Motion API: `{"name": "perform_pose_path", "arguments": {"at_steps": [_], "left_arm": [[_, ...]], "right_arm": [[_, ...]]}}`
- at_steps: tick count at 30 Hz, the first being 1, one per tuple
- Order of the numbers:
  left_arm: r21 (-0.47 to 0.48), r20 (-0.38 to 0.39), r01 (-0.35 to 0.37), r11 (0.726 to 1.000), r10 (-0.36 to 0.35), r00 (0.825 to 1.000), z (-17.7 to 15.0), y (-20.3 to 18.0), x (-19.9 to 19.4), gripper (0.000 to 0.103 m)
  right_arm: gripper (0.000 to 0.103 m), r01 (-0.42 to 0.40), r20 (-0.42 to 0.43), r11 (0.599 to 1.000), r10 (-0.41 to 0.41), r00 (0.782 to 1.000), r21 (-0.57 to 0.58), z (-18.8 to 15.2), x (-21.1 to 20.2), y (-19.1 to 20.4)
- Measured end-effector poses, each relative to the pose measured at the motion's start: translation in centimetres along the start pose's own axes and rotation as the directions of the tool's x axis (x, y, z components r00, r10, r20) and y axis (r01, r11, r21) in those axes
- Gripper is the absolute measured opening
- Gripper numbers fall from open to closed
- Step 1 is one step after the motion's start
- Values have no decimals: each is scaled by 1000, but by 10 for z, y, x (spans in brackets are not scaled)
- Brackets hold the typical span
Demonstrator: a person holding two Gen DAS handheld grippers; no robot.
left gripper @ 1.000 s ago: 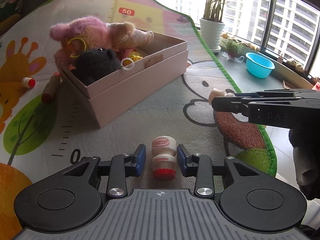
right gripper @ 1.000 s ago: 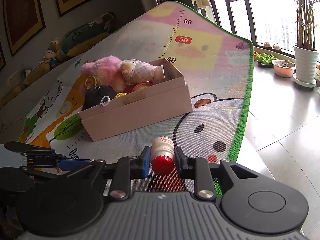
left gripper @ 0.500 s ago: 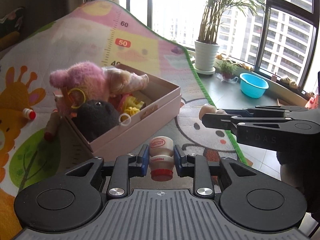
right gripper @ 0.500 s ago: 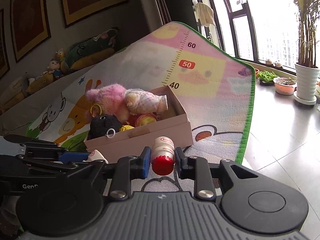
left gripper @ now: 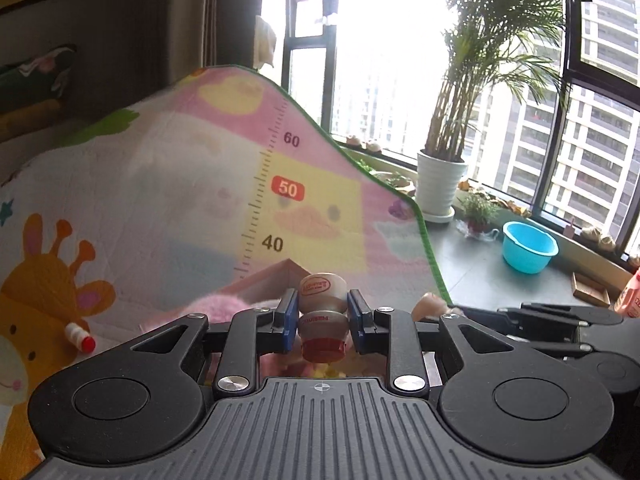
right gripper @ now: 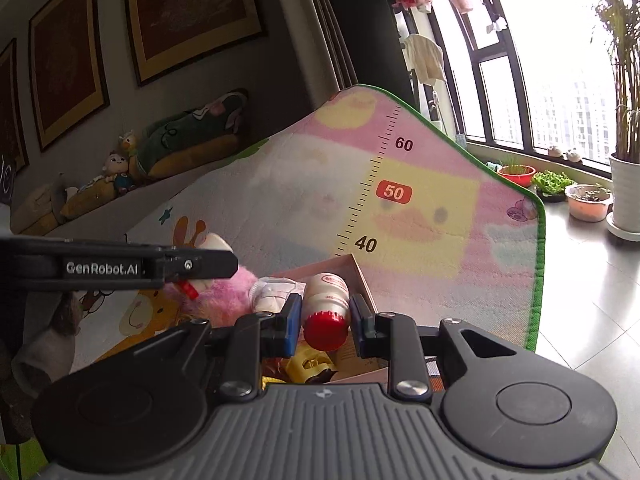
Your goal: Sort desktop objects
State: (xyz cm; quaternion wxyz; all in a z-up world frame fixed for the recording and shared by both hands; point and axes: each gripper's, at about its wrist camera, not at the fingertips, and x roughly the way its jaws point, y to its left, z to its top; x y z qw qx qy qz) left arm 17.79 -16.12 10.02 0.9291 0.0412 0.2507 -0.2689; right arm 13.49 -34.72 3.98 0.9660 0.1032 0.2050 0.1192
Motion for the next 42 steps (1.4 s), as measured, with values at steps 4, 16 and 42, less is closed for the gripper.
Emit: {"name": "perform_pose_path", "arguments": {"at_steps": [4,16,42], "left_arm": [[8,-7,21,1000,-21,1000,23,7,38,30],[-120,34,-18,993,22,999,17,83,41,76],[-108,-128,43,993,-57,990,-128,69,-37,93]], "right_arm": [[25,6,-45,1000,-7,999,-12,-3,34,-1],[51,31,-85,996,-38,996,-89,-21,59,16],[39,193,-193,978,-175,966,78,-11,89,-90]]}}
